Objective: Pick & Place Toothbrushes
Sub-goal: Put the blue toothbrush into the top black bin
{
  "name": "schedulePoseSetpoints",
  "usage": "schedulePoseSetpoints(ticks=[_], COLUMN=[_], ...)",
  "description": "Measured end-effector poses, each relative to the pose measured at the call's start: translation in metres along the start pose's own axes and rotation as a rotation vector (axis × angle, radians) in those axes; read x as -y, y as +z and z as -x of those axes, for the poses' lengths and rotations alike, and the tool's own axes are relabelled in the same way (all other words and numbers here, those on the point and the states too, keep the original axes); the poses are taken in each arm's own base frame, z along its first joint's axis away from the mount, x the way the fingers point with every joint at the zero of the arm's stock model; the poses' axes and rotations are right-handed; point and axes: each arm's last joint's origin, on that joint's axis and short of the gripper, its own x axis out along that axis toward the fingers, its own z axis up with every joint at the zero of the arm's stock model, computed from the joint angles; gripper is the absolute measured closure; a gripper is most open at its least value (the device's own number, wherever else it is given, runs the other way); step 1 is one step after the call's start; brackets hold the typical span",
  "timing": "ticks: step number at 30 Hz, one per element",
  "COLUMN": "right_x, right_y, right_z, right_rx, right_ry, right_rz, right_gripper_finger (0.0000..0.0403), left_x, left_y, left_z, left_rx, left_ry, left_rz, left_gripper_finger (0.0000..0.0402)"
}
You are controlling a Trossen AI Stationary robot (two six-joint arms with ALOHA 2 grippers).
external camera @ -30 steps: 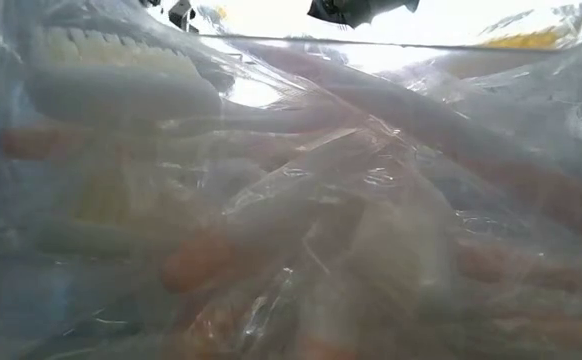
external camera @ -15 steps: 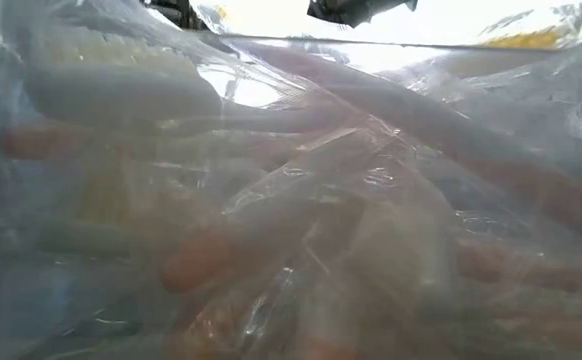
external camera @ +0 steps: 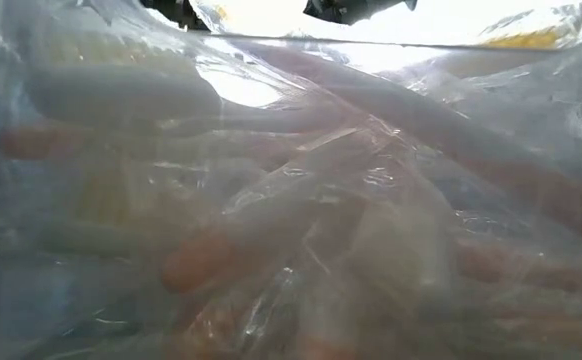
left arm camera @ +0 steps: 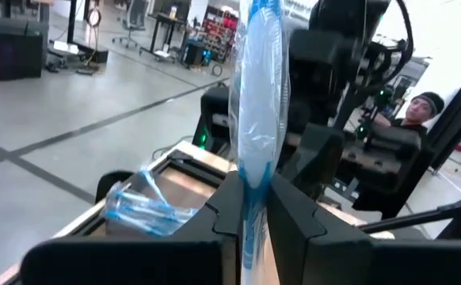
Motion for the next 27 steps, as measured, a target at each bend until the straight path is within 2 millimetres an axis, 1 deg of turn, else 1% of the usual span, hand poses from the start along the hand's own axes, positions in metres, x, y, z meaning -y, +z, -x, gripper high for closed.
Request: schedulePoseSetpoints(ticks=[6,18,23,27], right_x=[-0.0016,-0.0045,-0.0046,-0.0063], right_y=[0.0007,0.0093,0.0096,0.0093], right_z=[-0.0003,0.0002,0.0002,-0.0001], right_rx=[0.01,0.097,0.101,0.1], right_ry=[-0.001,0.041,0.038,0.042], right_rz=[0.037,0.064,0.128,0.138], right_gripper_finger=[0.0349,0.0349,0.0349,0.0348], left_x=[0.004,0.0044,0.0045,0.0044], left_y=[0.0113,0.0111,0.011,0.0109], left_z=[0.0007,0.0006,0.0006,0.0006], left_rx=[0.034,0.029,0.029,0.029], left_ry=[-0.012,-0.012,-0.013,-0.013], left_rz=[-0.01,-0.007,-0.007,-0.006], left_gripper_finger=[0.0373,0.0373,0.0373,0.0367])
